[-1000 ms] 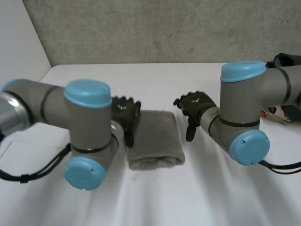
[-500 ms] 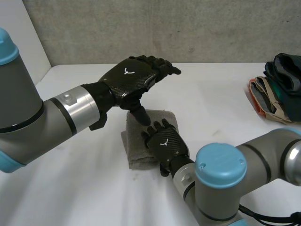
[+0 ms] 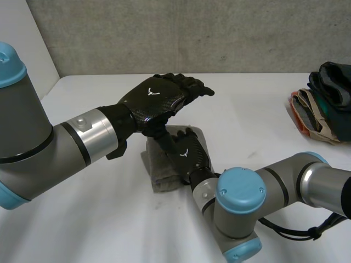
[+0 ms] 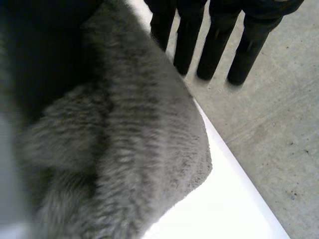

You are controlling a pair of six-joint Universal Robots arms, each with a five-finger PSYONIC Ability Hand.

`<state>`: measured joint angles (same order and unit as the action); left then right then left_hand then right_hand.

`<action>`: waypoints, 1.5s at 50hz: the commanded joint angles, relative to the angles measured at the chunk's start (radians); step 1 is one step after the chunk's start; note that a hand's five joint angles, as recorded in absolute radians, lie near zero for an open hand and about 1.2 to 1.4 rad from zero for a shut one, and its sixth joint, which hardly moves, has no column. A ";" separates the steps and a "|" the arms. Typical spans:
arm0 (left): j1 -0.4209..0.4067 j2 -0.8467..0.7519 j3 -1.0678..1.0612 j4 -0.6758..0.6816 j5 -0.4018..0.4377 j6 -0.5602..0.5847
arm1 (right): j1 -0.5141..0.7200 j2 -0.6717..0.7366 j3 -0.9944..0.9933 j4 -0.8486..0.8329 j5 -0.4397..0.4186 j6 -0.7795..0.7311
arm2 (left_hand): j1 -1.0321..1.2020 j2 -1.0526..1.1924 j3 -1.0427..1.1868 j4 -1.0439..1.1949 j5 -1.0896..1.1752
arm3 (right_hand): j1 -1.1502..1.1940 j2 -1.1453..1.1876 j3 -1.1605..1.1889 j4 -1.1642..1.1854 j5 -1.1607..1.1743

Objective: Fold the laundry.

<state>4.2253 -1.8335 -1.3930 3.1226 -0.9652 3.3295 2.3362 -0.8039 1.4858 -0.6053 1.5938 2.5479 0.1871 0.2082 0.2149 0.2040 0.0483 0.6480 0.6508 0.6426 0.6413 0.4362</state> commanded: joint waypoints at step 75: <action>-0.015 0.111 -0.024 0.110 -0.004 -0.177 | -1.331 -0.334 -0.226 0.298 -0.580 0.546 | 0.009 -0.012 -0.019 -0.008 -0.027 | -0.474 -0.476 -0.468 -0.467 -0.436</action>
<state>4.2152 -1.7337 -1.4094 3.2321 -0.9693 3.1866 1.0789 -0.9882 1.1667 -0.4085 1.0100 3.1288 0.1872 0.2082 0.2149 0.2040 0.0483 0.2330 0.2185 0.2146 0.2186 0.0491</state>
